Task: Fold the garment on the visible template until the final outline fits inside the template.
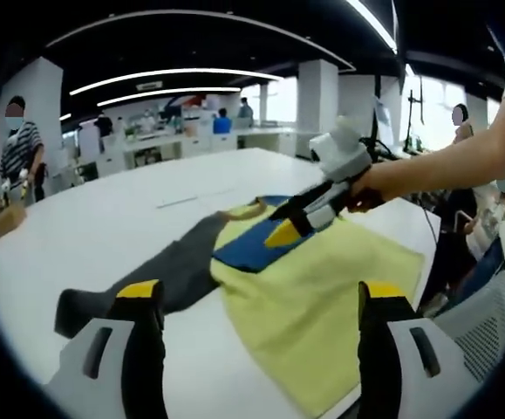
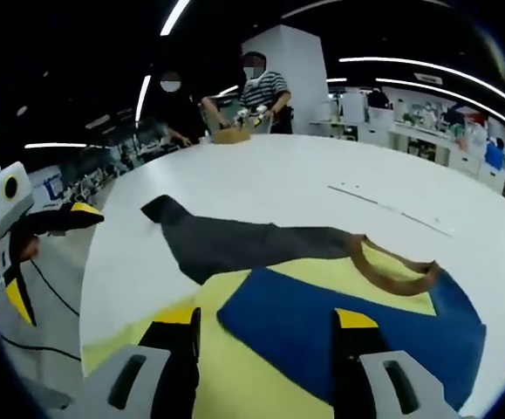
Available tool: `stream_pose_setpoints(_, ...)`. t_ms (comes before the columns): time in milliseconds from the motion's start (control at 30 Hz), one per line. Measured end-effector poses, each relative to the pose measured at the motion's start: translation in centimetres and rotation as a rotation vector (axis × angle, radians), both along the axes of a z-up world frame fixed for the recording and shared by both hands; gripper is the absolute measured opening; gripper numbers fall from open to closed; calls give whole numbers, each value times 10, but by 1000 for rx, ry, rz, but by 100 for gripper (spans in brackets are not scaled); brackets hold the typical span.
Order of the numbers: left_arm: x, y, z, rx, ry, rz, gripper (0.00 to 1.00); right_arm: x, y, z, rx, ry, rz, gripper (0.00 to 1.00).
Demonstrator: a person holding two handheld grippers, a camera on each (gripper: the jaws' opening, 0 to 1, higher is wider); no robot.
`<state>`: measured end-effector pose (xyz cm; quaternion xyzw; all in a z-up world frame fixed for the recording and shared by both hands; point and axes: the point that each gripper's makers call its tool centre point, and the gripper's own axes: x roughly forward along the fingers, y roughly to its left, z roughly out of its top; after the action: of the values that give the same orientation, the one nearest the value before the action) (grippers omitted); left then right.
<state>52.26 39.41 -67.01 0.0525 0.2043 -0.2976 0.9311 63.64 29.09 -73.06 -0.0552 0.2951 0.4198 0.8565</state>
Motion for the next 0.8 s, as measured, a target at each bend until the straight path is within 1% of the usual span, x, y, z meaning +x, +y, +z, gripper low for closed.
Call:
stream_pose_setpoints(67,4,-2,0,-2,0,-6,87,1,-7,2,-6,-18,-4,70)
stream_pose_setpoints(167,12,-5,-3,0,9,-6,85,1,-20,2,-12,-26,-12,74)
stream_pose_setpoints(233,19,-4,-5,2,15,1,83,2,-32,2,-17,-31,-29,75)
stream_pose_setpoints(300,24,-7,-4,-16,20,4,81,3,-41,2,-15,-36,-40,75)
stream_pose_setpoints(367,29,-10,-3,-19,15,4,79,3,-52,2,-17,-43,-52,76)
stream_pose_setpoints(433,33,-13,-5,-1,14,-11,76,3,-64,2,-18,-42,-64,76)
stream_pose_setpoints(500,37,-15,-6,15,16,-17,76,2,-75,2,-21,-43,-75,77)
stream_pose_setpoints(600,41,-20,-8,21,22,-27,73,1,-90,2,-25,-49,-92,78)
stream_pose_setpoints(800,49,-27,-15,26,38,-38,70,0,-122,1,-32,-51,-135,77)
